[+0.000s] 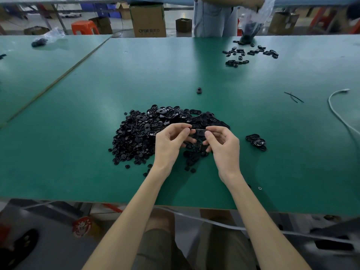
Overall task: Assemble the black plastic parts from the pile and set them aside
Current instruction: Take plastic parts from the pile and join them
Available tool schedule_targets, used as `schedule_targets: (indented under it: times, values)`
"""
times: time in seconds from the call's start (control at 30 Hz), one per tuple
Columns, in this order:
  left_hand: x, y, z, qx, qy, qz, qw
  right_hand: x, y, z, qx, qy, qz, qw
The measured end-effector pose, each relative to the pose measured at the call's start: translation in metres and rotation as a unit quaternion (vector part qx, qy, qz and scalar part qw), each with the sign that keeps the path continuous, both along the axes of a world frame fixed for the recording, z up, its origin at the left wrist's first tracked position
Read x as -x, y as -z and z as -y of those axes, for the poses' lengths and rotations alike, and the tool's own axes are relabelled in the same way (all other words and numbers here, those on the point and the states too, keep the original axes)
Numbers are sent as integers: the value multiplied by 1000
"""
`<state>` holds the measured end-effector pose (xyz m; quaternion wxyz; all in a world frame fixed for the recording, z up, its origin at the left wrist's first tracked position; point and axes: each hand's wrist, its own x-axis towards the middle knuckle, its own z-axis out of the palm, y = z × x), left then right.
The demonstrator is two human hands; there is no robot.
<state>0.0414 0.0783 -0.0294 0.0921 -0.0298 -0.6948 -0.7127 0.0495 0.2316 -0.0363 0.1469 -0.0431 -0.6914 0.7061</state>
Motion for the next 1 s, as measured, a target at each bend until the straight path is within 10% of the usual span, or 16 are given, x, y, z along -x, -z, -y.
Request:
schedule_targets:
  times: [1.0]
  values:
    - [3, 10, -2, 57, 25, -18, 998, -5, -4, 2, -48, -48, -16, 998]
